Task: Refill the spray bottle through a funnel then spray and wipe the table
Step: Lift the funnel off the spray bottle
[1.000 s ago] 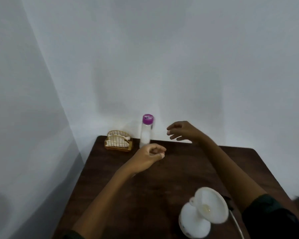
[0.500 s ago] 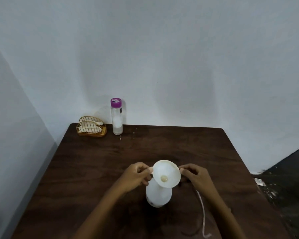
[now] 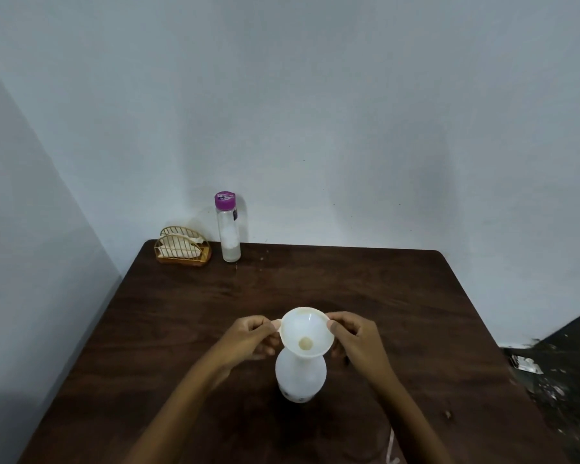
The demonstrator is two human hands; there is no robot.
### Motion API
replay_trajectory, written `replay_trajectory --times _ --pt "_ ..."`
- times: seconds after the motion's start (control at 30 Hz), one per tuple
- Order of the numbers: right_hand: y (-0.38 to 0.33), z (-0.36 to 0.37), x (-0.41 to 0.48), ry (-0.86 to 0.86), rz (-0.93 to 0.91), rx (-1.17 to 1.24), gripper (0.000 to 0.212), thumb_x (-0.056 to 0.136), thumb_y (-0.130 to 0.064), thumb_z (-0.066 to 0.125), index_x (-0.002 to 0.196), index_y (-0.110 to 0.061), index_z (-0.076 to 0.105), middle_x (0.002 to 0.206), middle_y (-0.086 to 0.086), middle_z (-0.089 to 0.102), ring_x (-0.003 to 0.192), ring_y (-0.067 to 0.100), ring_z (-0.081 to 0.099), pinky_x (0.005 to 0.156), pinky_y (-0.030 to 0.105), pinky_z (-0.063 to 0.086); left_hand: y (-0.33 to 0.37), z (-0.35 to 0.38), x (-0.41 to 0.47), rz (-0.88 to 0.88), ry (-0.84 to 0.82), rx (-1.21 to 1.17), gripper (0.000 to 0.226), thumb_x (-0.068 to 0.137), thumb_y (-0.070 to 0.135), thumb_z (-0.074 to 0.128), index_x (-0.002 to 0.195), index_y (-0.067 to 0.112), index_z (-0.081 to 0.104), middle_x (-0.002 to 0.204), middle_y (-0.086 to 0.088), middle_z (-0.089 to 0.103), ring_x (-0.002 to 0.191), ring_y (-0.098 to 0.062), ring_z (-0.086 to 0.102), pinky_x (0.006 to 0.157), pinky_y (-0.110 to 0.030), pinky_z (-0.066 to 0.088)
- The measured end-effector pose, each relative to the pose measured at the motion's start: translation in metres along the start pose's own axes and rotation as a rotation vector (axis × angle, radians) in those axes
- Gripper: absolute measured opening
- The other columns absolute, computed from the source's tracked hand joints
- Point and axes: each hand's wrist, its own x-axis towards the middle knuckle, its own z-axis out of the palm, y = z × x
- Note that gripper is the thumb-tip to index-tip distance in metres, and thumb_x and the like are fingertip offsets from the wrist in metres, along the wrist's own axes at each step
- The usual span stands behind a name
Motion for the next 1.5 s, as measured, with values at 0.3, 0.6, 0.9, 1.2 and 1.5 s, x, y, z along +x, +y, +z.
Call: replay_trajectory --times 0.3,0.6,0.9,1.2,1.5 --pt "0.009 -0.003 0.003 0.008 -0.011 0.023 0.019 0.093 -0.011 0.056 0.103 -0.016 0.07 0.094 -0.002 0.072 0.064 -0.005 0.062 0.05 0.01 0.043 -0.001 -0.003 -0.002 0.095 -0.081 0.0 0.022 0.095 0.026 0.052 0.082 0.01 0.06 0.071 0.002 0.061 0.062 -0.005 0.058 0.069 -0.021 0.052" --pt "0.007 -0.001 0.0 0.0 -0.022 0.091 0.024 0.094 -0.01 0.054 0.099 -0.028 0.07 0.083 -0.013 0.073 0.061 -0.006 0.061 0.052 0.009 0.044 -0.007 -0.004 -0.001 0.107 -0.121 -0.074 0.021 0.095 0.025 0.052 0.081 0.013 0.061 0.07 0.004 0.06 0.064 -0.005 0.056 0.073 -0.024 0.05" --pt "0.004 -0.001 -0.001 -0.016 0.029 0.11 0.023 0.095 -0.011 0.052 0.11 -0.016 0.069 0.09 -0.002 0.071 0.059 -0.007 0.06 0.049 0.01 0.043 -0.013 -0.006 0.0 0.1 -0.147 -0.143 0.019 0.095 0.025 0.053 0.083 0.013 0.062 0.07 0.005 0.06 0.063 -0.005 0.056 0.075 -0.026 0.051" --pt "-0.004 0.001 -0.002 -0.014 0.026 0.105 0.023 0.095 -0.01 0.052 0.108 -0.016 0.07 0.071 -0.01 0.069 0.048 0.001 0.055 0.043 0.015 0.04 -0.012 -0.009 -0.002 0.167 -0.105 -0.078 0.023 0.096 0.022 0.052 0.079 0.011 0.064 0.068 0.005 0.061 0.063 -0.004 0.057 0.064 -0.016 0.048" --pt "-0.021 -0.005 0.003 -0.022 0.05 0.063 0.02 0.092 -0.01 0.056 0.101 -0.02 0.071 0.062 -0.006 0.071 0.047 0.01 0.055 0.045 0.021 0.048 0.003 -0.013 -0.004 0.235 -0.082 0.071 0.029 0.096 0.023 0.051 0.072 0.011 0.063 0.07 0.003 0.061 0.064 -0.002 0.059 0.064 -0.017 0.05"
